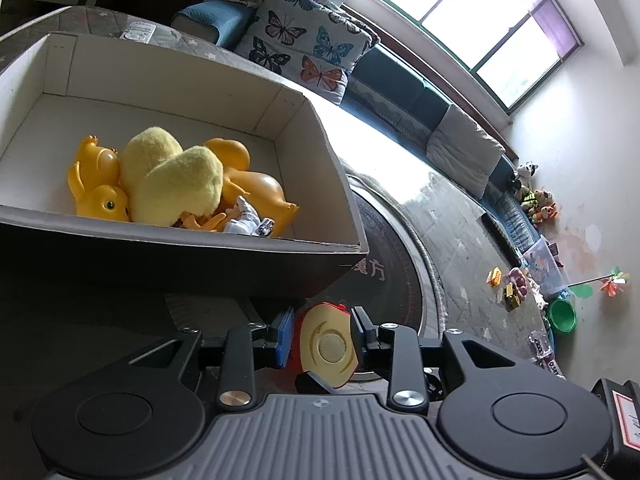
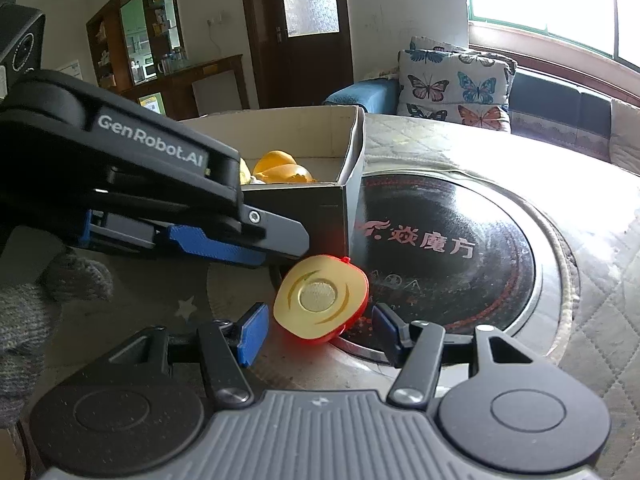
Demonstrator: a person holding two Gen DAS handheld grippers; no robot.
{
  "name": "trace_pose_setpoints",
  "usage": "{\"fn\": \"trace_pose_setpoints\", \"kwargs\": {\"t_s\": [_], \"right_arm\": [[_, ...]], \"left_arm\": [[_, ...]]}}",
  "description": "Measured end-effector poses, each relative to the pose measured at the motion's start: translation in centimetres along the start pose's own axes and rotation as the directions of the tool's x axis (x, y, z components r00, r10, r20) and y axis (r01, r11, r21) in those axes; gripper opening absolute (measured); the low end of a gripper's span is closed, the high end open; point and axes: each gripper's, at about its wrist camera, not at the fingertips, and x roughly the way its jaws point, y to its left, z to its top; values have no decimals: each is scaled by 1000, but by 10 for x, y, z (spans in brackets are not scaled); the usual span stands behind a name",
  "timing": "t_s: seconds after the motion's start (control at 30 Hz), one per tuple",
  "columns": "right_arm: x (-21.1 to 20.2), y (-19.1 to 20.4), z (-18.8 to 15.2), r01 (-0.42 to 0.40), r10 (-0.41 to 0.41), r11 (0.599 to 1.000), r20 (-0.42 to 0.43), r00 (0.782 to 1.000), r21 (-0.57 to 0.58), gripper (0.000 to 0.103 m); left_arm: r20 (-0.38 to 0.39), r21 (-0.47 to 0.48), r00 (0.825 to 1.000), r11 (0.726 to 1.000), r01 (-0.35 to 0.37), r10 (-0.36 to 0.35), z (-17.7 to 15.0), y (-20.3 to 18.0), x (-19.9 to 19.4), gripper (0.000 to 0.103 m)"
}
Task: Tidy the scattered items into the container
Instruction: 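Bring both grippers to the red-and-yellow round toy, then grasp the red-and-yellow toy with the left gripper while the right gripper closes on it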
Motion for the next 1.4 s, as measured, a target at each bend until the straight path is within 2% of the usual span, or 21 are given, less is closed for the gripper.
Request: {"fn": "trace_pose_setpoints", "kwargs": {"t_s": [0.9,1.13,1.4], "right_arm": [[2,2,-10,-7,7,1000,2,1000,-15,55],[-8,4,-6,-8,9,1000,20,1000,-22,55],[-29,27,6,-29,35,996,71,997,-89,55]], "left_arm": [[-56,-27,998,999,30,-32,0,10,28,32],[-35,-19,998,998,56,-57,-4,9,13,31],[31,-34,998,998,59,-58,-7,9,-27,30]]}}
